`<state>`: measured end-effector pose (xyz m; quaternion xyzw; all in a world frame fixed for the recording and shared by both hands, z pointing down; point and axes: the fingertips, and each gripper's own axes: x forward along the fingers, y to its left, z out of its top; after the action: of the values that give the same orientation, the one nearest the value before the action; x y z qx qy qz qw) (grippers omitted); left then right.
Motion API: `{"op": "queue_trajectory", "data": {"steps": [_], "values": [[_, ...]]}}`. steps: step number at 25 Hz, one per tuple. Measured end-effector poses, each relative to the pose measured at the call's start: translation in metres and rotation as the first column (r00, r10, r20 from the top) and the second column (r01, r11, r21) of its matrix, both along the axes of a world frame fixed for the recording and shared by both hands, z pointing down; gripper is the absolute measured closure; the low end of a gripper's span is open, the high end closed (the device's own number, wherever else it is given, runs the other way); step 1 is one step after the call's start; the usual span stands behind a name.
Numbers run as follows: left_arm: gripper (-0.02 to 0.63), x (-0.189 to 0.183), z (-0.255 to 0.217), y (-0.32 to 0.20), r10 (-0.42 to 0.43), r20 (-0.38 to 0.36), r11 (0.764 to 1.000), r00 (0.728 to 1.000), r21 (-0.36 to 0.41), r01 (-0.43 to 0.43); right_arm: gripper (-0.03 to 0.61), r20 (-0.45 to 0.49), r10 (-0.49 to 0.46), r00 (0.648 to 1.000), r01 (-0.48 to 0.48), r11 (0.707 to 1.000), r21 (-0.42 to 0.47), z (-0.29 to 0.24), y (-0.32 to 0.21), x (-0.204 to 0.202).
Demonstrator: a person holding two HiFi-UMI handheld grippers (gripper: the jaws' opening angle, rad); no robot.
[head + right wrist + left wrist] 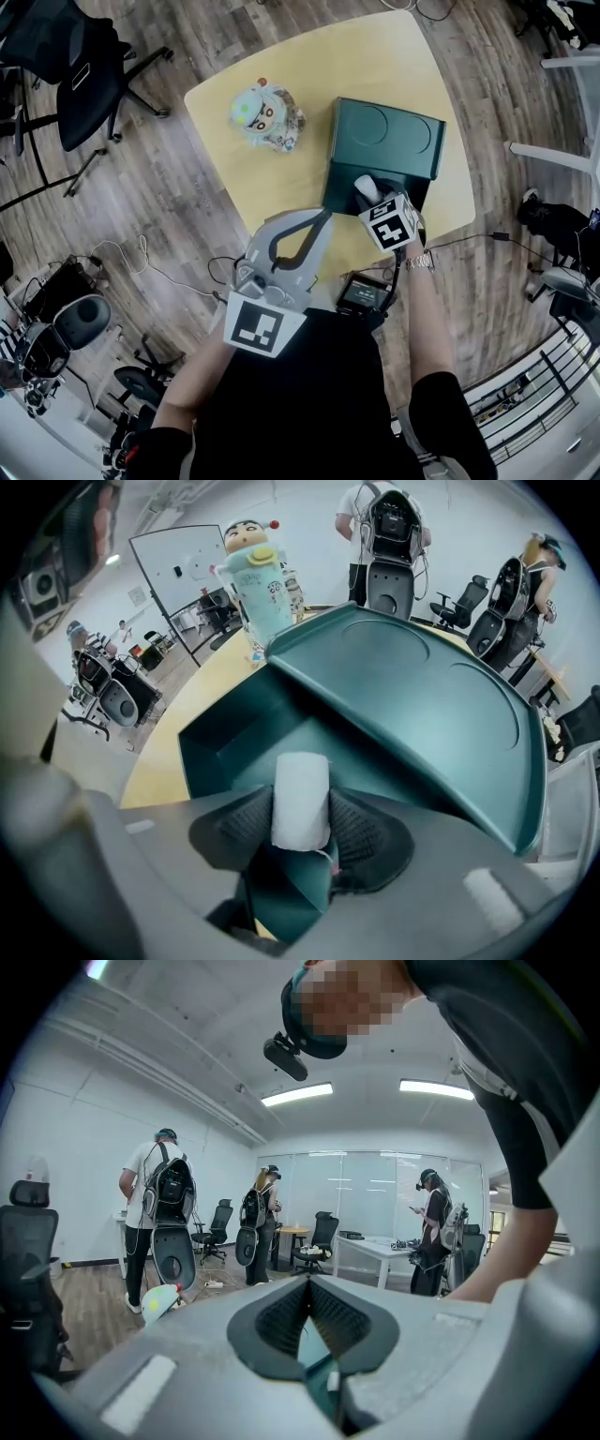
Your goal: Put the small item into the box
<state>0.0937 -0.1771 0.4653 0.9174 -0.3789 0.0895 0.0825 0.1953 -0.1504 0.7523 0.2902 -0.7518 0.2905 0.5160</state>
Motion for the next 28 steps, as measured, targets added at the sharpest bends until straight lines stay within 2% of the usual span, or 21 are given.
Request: {"op": "queue_trajectory", "data": {"steps": [5, 9, 14, 17, 21, 23, 28], "values": [[0.612, 0.002, 0.001, 0.0, 0.008, -0.001, 1.0, 1.0, 0.002, -0.008, 0.365, 0.004, 0.003, 1.0, -0.003, 1.0, 0.009, 0.0, -0.001, 0.0], [0.612, 0.007, 0.0, 0.004, 0.024, -0.001, 1.0, 1.0, 0.006, -0.024, 0.337, 0.042, 0.029, 0.999, -0.03, 0.999, 0.02, -0.007, 0.0, 0.0], [0.612, 0.013, -0.004, 0.01, 0.049, 0.001, 0.999, 0.999, 0.021, -0.049, 0.331, 0.078, 0.056, 0.995, -0.062, 0.995, 0.076, -0.025, -0.003, 0.004], [0.612, 0.015, -0.008, 0.014, 0.061, 0.001, 0.998, 0.998, 0.034, -0.061, 0.374, 0.103, 0.093, 0.99, -0.106, 0.986, 0.129, -0.042, -0.008, 0.008], [0.612, 0.02, -0.013, 0.023, 0.075, -0.006, 0.996, 0.997, 0.041, -0.075, 0.528, 0.122, 0.132, 0.984, -0.156, 0.965, 0.211, -0.067, -0.012, 0.018], [0.612, 0.024, -0.015, 0.029, 0.084, -0.007, 0.995, 0.996, 0.046, -0.084, 0.574, 0.136, 0.143, 0.98, -0.173, 0.956, 0.239, -0.079, -0.01, 0.022], [0.612, 0.03, -0.023, 0.041, 0.129, -0.016, 0.989, 0.992, 0.076, -0.127, 0.575, 0.169, 0.185, 0.968, -0.228, 0.931, 0.285, -0.105, 0.003, 0.032]]}}
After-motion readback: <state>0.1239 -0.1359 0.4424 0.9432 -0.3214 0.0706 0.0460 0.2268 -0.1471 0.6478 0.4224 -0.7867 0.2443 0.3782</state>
